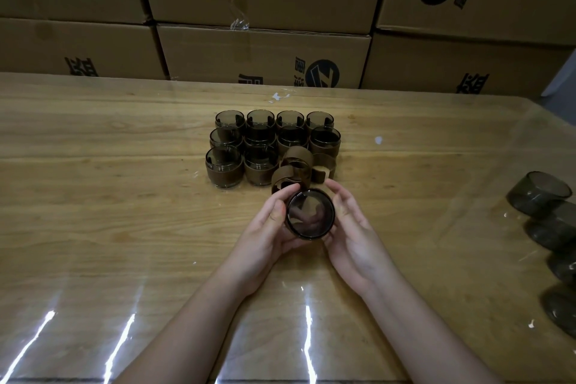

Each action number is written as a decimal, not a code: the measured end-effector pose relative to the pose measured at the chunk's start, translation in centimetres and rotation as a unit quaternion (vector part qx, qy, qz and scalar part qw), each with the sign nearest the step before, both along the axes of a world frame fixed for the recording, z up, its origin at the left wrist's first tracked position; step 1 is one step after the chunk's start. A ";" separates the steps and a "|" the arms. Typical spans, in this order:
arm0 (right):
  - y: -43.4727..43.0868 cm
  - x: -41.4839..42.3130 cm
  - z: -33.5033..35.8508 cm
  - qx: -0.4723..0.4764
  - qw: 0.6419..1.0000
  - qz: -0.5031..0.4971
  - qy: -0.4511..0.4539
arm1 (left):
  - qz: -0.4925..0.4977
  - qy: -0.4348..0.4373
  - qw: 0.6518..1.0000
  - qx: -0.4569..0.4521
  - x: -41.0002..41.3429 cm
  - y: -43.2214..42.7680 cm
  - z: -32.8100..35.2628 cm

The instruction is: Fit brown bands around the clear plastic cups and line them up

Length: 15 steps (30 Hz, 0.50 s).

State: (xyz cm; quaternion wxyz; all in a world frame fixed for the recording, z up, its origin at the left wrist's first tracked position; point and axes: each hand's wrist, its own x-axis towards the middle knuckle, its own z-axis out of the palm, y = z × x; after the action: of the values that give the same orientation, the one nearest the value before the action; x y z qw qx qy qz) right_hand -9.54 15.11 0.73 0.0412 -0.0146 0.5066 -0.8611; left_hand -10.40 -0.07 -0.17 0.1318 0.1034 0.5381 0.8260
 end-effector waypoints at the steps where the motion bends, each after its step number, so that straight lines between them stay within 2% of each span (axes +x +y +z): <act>1: -0.1 0.0 -0.1 -0.006 1.000 0.000 -0.002 | 0.004 -0.002 1.000 -0.002 -0.1 0.0 -0.1; 5: 0.2 0.3 -0.1 0.016 1.000 -0.004 -0.010 | 0.034 -0.004 0.999 -0.040 -0.1 0.2 -0.2; 9: 0.6 0.3 0.0 0.042 0.999 -0.022 0.008 | 0.021 0.067 0.982 -0.174 0.6 0.4 -0.2; 13: 0.4 0.7 -0.1 0.173 0.980 -0.065 0.080 | 0.050 0.143 0.950 -0.273 1.1 0.8 -0.2; 15: 0.3 0.7 0.1 0.201 0.971 -0.069 0.110 | 0.077 0.164 0.941 -0.287 1.2 0.8 0.0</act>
State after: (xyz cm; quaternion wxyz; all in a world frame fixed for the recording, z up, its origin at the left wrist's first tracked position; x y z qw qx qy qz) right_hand -8.79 15.41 0.83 -0.0722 -0.0660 0.6707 -0.7352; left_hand -9.22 0.76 -0.22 0.0017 0.1539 0.7728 0.6157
